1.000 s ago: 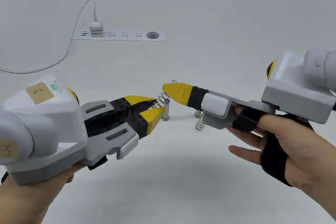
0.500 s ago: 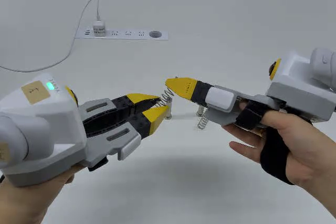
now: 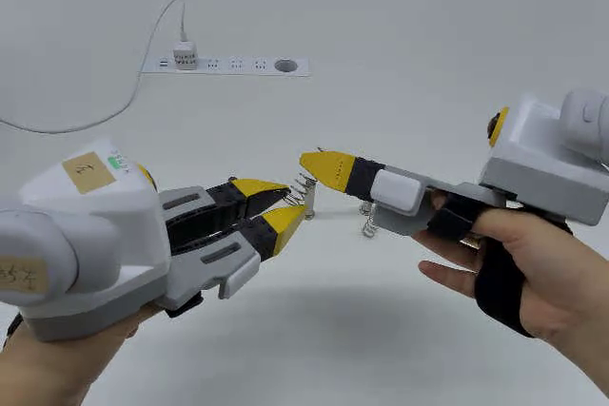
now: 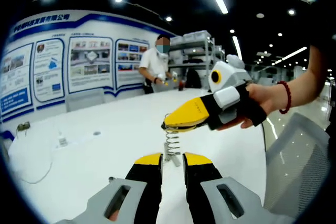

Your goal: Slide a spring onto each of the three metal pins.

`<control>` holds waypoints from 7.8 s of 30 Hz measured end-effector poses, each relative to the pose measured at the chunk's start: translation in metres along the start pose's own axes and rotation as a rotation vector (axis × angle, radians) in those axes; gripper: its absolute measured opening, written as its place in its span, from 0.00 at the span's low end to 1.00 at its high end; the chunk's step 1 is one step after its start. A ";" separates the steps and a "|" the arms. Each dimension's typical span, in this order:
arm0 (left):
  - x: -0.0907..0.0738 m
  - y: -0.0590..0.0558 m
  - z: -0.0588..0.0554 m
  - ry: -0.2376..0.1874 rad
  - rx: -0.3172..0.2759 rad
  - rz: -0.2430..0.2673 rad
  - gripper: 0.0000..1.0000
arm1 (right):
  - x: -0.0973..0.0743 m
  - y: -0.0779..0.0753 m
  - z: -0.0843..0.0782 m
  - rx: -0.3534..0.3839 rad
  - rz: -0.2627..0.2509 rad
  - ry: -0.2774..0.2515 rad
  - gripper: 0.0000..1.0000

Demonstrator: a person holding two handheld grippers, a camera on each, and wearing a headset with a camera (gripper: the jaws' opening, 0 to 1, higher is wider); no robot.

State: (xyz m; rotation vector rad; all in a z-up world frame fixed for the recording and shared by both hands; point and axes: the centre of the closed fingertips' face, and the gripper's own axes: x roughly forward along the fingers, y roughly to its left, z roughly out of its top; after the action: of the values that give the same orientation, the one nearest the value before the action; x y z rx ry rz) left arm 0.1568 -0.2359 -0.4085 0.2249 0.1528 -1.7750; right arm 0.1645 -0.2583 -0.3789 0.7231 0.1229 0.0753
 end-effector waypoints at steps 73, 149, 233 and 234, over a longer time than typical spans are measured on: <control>-0.021 0.006 -0.059 0.158 -0.057 0.092 0.76 | 0.045 -0.102 -0.021 -0.662 -0.258 0.178 0.12; 0.063 -0.011 -0.055 0.160 -0.041 0.055 0.52 | -0.047 -0.066 0.013 -0.483 -0.336 0.072 0.54; 0.091 -0.026 -0.015 0.034 -0.040 -0.033 0.10 | -0.088 -0.074 0.016 -0.156 -0.366 -0.060 0.38; 0.087 -0.026 -0.011 0.020 -0.043 -0.033 0.10 | -0.085 -0.072 0.017 -0.129 -0.352 -0.063 0.37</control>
State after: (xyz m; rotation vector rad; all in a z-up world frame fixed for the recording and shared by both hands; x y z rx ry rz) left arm 0.1145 -0.3107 -0.4398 0.2103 0.2093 -1.8007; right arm 0.0842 -0.3326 -0.4066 0.5660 0.1818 -0.2738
